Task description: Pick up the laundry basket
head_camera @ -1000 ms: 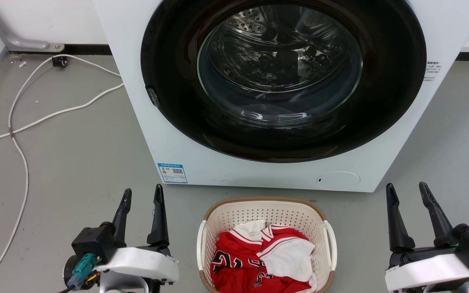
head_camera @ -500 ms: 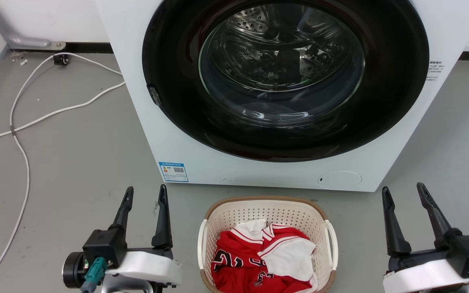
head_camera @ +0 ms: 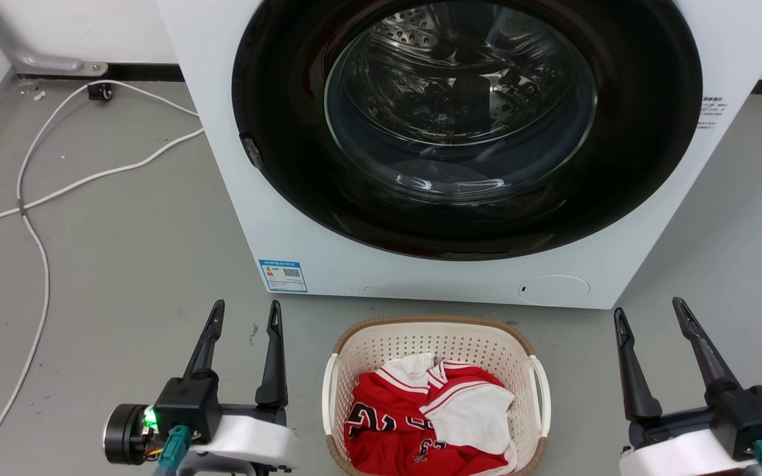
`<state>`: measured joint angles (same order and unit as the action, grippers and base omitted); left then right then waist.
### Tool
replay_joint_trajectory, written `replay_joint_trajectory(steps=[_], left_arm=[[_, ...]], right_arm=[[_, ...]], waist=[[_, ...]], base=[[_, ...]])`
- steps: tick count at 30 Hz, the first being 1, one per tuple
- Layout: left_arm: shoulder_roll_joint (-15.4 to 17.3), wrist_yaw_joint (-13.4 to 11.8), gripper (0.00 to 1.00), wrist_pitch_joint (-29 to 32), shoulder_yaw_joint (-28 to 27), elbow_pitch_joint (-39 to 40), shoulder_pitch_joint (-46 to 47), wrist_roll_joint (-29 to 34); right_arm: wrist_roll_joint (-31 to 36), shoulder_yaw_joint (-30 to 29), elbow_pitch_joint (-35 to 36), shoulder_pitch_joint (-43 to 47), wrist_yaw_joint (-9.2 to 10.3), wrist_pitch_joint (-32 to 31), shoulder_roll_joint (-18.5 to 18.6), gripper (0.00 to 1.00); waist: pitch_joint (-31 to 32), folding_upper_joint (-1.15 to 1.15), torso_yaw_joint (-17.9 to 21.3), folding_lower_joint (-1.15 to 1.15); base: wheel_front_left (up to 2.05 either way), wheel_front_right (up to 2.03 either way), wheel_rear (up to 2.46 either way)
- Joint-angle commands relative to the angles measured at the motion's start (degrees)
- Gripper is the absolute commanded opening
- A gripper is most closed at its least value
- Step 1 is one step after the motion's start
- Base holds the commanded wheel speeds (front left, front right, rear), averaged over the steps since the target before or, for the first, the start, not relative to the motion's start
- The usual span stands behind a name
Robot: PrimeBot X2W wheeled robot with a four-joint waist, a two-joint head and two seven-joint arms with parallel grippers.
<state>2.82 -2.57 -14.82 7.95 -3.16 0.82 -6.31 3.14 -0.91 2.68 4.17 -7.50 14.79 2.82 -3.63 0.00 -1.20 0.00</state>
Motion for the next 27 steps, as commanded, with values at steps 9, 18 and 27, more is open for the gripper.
replay_joint_trajectory(steps=[9,18,27], left_arm=[[0.11,-0.34,1.00,-0.41,-0.02,-0.11,-0.69,1.16],[0.10,-0.43,1.00,-0.41,-0.17,-0.42,-0.48,1.10],[0.10,-0.27,1.00,-0.41,-0.34,-0.49,-0.86,1.19]], right_arm=[[0.05,0.15,-0.26,0.78,0.02,0.44,0.10,1.00],[-0.38,-0.06,-0.63,0.30,0.02,0.43,0.10,1.00],[-2.05,-0.12,-1.17,0.28,0.02,0.43,0.10,1.00]], waist=[[-0.05,0.00,-0.02,0.00],[-0.42,0.00,-0.17,0.00],[-0.36,0.00,-0.02,0.00]], base=[[0.00,0.00,0.00],[0.00,0.00,0.00],[0.00,0.00,0.00]])
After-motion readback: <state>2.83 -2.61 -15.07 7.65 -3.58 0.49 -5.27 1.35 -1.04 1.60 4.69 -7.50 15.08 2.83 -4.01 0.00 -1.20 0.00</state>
